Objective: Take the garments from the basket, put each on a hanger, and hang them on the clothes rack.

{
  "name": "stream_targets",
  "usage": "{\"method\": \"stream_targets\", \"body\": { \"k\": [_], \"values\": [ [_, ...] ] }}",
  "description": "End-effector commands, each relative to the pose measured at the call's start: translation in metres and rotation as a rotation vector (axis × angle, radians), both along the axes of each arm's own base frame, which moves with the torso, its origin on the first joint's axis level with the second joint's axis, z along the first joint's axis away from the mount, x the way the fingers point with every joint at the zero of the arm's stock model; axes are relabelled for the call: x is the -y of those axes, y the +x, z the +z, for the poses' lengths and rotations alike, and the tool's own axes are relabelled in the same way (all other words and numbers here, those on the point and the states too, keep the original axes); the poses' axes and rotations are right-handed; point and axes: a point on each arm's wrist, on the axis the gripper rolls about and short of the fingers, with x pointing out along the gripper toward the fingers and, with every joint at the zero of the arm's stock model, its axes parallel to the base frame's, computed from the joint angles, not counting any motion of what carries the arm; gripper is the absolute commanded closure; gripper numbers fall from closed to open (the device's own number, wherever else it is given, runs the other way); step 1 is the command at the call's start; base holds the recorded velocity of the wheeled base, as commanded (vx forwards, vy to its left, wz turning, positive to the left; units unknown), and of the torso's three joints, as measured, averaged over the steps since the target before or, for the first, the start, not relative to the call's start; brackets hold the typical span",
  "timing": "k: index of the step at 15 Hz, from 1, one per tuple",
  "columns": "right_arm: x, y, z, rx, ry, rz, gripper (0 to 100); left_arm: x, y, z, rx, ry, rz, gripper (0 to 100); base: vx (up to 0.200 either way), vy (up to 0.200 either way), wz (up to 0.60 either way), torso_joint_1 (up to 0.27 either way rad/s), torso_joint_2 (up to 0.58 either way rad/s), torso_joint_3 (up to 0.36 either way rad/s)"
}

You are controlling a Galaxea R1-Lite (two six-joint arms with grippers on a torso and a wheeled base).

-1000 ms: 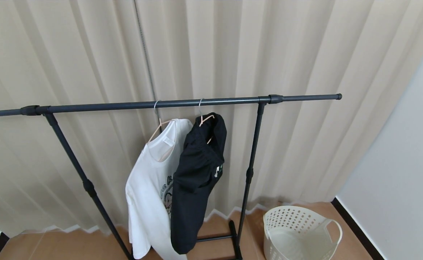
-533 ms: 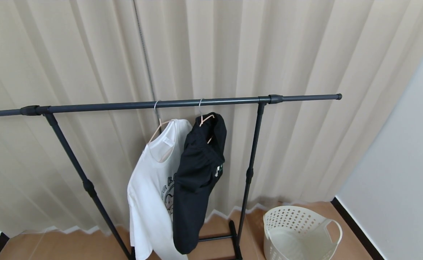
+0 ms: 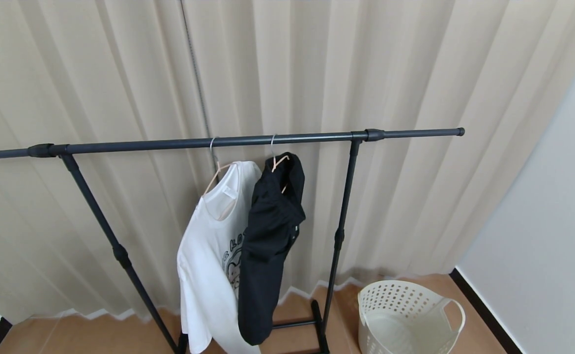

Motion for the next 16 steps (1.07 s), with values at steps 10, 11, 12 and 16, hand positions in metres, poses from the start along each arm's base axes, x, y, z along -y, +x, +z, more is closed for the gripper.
{"method": "stream_targets", "body": {
  "k": [10, 11, 12, 16],
  "values": [
    [-0.0010, -0.0097, -0.0027, 0.106, 0.108, -0.102, 0, 0.0000, -0.0033, -0.0004, 0.051, -0.053, 0.014, 0, 0.000, 0.000, 0.00, 0.000, 0.00, 0.000],
    [-0.0010, -0.0097, -0.0027, 0.106, 0.108, -0.102, 0, 0.0001, -0.0033, -0.0004, 0.051, -0.053, 0.013, 0, 0.000, 0.000, 0.00, 0.000, 0.00, 0.000],
    [-0.0010, -0.0097, -0.0027, 0.105, 0.109, -0.102, 0, 0.0001, -0.0033, -0.0004, 0.051, -0.053, 0.013, 0, 0.000, 0.000, 0.00, 0.000, 0.00, 0.000],
    [-0.0010, -0.0097, -0.0028, 0.104, 0.106, -0.100, 0, 0.0001, -0.0033, -0.0004, 0.051, -0.053, 0.013, 0, 0.000, 0.000, 0.00, 0.000, 0.00, 0.000]
  ]
}}
